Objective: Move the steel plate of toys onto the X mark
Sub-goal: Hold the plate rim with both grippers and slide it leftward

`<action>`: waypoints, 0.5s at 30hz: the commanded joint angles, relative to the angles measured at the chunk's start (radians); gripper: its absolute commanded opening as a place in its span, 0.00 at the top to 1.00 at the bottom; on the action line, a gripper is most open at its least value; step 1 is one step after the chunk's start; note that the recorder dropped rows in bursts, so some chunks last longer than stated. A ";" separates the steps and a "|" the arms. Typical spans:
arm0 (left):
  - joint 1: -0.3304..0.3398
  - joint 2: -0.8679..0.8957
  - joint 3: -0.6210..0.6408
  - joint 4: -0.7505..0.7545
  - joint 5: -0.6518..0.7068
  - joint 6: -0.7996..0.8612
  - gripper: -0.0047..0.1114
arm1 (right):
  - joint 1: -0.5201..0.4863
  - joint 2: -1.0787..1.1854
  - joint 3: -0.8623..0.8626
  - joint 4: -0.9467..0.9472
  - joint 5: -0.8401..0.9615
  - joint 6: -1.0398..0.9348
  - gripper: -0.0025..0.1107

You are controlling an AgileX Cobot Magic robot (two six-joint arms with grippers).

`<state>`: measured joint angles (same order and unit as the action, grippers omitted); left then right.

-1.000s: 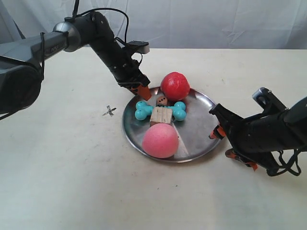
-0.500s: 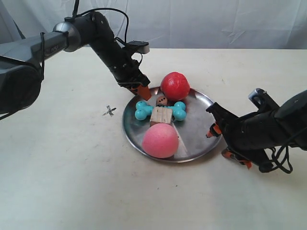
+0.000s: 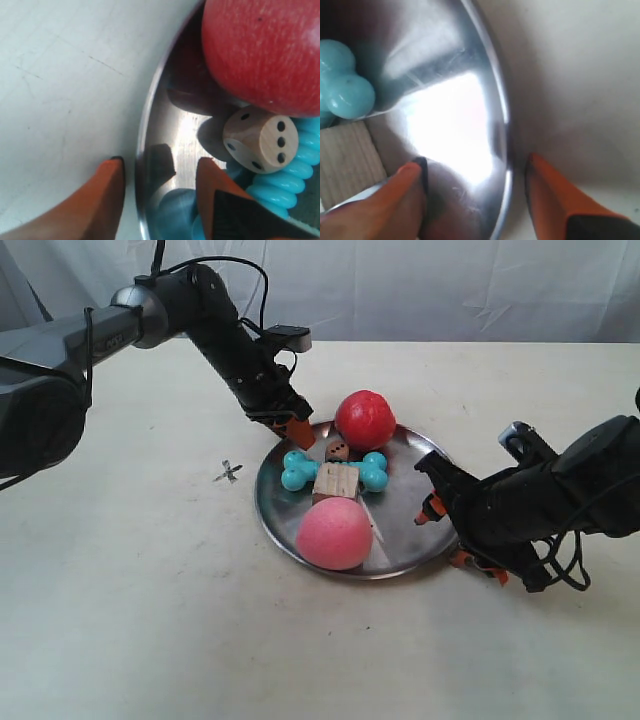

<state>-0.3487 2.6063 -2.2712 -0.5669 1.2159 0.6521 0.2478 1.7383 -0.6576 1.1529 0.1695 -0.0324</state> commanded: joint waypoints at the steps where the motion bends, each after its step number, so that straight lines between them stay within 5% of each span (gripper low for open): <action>1: -0.002 0.003 -0.003 0.020 0.005 -0.005 0.58 | -0.006 0.031 -0.031 -0.004 0.024 -0.021 0.48; 9: -0.002 0.003 -0.003 0.025 0.005 -0.010 0.58 | -0.006 0.072 -0.059 0.000 0.034 -0.021 0.50; 15: -0.002 0.003 -0.003 0.044 0.005 -0.029 0.58 | -0.006 0.072 -0.085 -0.004 0.034 -0.023 0.64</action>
<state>-0.3487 2.6063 -2.2712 -0.5532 1.2159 0.6349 0.2478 1.8083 -0.7247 1.1545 0.2074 -0.0445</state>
